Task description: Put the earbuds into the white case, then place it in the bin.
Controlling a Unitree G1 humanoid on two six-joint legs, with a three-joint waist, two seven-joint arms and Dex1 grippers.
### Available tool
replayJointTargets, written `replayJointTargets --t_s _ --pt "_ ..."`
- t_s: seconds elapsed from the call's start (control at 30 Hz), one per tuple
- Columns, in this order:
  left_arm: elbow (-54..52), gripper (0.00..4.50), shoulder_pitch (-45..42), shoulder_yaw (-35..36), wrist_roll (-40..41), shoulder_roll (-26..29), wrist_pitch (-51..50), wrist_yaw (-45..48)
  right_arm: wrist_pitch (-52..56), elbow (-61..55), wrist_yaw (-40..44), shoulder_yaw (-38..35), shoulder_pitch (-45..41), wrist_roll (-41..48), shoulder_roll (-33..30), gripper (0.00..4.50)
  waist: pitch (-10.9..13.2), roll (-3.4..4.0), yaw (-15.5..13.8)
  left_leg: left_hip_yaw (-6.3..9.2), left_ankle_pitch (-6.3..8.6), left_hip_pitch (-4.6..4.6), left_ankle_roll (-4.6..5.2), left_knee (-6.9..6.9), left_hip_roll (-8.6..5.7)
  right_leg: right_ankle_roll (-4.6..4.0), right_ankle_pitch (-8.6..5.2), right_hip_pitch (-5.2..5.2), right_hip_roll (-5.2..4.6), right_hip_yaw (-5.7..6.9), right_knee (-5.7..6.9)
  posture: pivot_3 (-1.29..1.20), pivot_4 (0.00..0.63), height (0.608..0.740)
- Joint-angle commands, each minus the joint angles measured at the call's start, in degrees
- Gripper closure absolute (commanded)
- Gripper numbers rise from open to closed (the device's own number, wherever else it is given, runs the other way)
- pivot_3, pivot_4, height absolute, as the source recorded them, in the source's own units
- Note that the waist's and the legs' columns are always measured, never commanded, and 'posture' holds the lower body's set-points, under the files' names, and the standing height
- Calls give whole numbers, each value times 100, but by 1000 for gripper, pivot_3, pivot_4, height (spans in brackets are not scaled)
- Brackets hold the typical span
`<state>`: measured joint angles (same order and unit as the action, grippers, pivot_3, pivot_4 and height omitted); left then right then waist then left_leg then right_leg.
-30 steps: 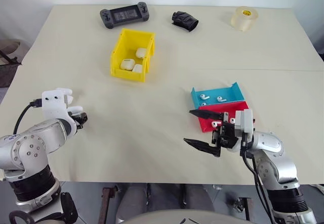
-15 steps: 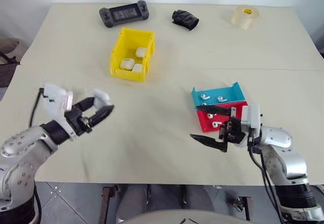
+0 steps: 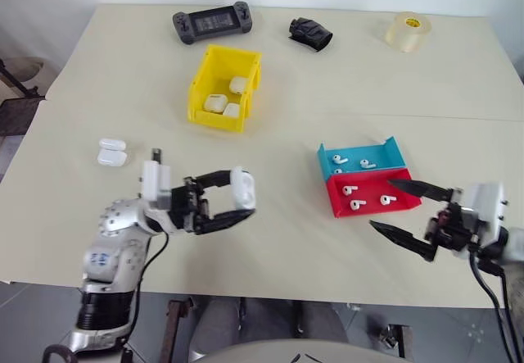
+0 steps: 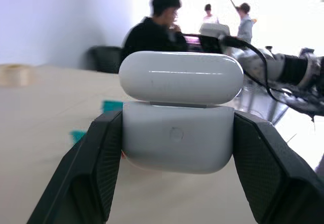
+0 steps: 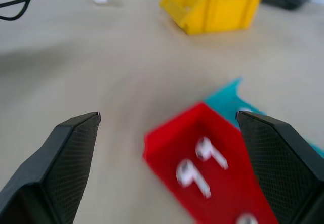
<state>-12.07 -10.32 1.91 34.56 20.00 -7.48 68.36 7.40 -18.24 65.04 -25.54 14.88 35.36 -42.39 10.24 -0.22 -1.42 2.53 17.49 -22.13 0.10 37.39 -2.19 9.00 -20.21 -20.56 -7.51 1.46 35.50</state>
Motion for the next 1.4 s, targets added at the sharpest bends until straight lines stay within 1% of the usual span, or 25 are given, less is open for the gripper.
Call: replayJointTargets --t_s 0.03,0.07,0.1,0.17,0.23,0.3,0.4,0.53,0.63,0.67,0.73,0.87,0.97,1.07,1.27,1.4 --pt "191 1683 -184 -277 -132 -283 427 16 -148 -161 -72 -568 287 5 -36 0 1 -1 19 -5 0 1 2 5 1 0 0 1 1 -1 -1 0 150 740" --pt "349 1683 -251 -395 -313 -500 760 -49 -209 -62 -55 -736 396 -33 -44 0 1 -1 17 -10 -1 3 3 9 1 1 0 1 1 -4 -4 0 150 740" --pt "406 1683 -294 -495 -231 -688 798 -20 -268 14 -46 -879 485 -69 -46 0 0 0 3 -11 -1 4 3 17 3 0 0 3 3 -4 -4 0 150 740" --pt "541 1683 -372 -599 -273 -899 873 -98 -258 47 -30 -1035 611 -66 -66 0 0 0 -7 -8 -3 4 6 26 2 1 0 9 2 -5 -3 0 150 740" --pt "916 1683 -563 -655 -225 -1137 1137 125 -121 -96 47 -1193 815 -30 -164 0 0 -1 -10 -6 -3 4 7 30 1 1 0 13 2 -6 -5 0 150 740" --pt "1140 1683 -682 -729 -136 -1267 1274 385 1 -189 180 -1310 987 -49 -344 0 0 0 -11 -6 -2 3 8 33 0 1 0 13 2 -6 -4 0 150 740" --pt "1211 1683 -667 -788 -131 -1345 1414 523 80 -144 297 -1349 1082 -200 -639 0 1 -1 6 -6 0 2 11 34 0 1 0 13 2 -5 -6 0 150 740" --pt "993 1683 -429 -971 34 -1340 1137 615 829 -222 162 -1141 988 -570 -1446 0 -2 5 7 -11 1 4 14 34 3 1 0 13 3 -7 -7 0 150 740" --pt "743 1683 -274 -1130 157 -1354 872 521 1304 -172 199 -619 374 -752 -2260 0 -2 6 18 -6 0 1 14 38 4 1 0 13 3 -7 -9 0 150 740" --pt "709 1683 -254 -1150 165 -1362 841 505 1453 -148 195 -477 206 -783 -2424 0 -1 8 8 -9 2 1 16 45 4 1 0 13 2 -11 -8 0 150 740" --pt "719 1683 -190 -1217 131 -1424 1003 622 1724 -43 288 103 -341 -851 -2845 0 -1 9 -4 -3 1 -2 17 49 4 1 0 15 2 -9 -12 0 150 740" --pt "781 1683 -190 -1229 89 -1508 1143 596 1908 136 452 1190 -1395 -1113 -3213 0 -1 9 -23 15 2 -17 19 53 -1 1 0 14 -2 -1 -23 0 150 740" --pt "870 1683 -205 -1244 23 -1506 1245 640 1898 444 491 2215 -2525 -1624 -3060 0 -1 9 2 12 3 -24 20 52 -3 3 2 12 -3 0 -42 0 150 740" --pt "876 1683 -186 -1218 36 -1486 1276 624 1808 694 603 2904 -3189 -2071 -2896 0 -1 10 8 11 3 -26 20 50 -2 4 2 7 -2 1 -44 0 150 740" --pt "825 1683 -58 -1302 7 -1417 1351 720 1363 1174 944 3641 -3868 -2707 -2611 0 0 11 1 14 4 -29 20 46 -4 8 4 2 -6 5 -42 0 150 740" --pt "825 1683 -96 -1275 17 -1383 1371 718 1008 1561 1106 3865 -4103 -3004 -2463 0 0 11 6 14 4 -28 20 47 -3 8 4 3 -3 7 -40 0 150 740"
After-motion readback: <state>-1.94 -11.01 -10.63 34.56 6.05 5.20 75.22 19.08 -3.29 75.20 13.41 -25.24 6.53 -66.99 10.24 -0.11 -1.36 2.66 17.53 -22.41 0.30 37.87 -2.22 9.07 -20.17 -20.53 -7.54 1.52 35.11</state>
